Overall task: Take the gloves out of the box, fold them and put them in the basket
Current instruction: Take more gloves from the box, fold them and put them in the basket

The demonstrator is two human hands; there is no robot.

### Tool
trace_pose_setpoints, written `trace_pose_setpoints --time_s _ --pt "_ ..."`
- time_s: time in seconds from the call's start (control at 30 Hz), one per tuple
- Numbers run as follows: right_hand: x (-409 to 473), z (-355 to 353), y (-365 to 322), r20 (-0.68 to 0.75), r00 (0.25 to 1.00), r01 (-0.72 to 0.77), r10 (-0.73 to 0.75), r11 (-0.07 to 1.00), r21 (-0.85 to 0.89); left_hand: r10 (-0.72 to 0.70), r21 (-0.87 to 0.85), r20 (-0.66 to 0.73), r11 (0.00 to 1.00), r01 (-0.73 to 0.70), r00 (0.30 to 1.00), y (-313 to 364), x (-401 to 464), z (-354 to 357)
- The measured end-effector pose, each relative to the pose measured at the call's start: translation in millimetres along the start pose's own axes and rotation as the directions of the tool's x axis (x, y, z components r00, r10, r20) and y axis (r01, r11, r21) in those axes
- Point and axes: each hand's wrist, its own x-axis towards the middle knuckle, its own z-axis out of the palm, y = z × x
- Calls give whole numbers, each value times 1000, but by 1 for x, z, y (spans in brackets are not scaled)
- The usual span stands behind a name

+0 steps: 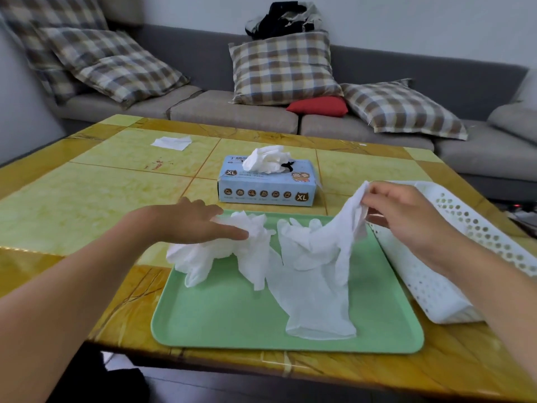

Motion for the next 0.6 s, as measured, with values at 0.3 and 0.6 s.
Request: trace_pose_setpoints --time_s 0.3,0.6 --pt "-12 4 -13 0 997 70 -72 978 197 74 12 -501 997 -79 862 31 18 54" --pt "-5 -2 -14 240 934 -349 266 829 436 79 58 -127 996 -72 989 23 7 18"
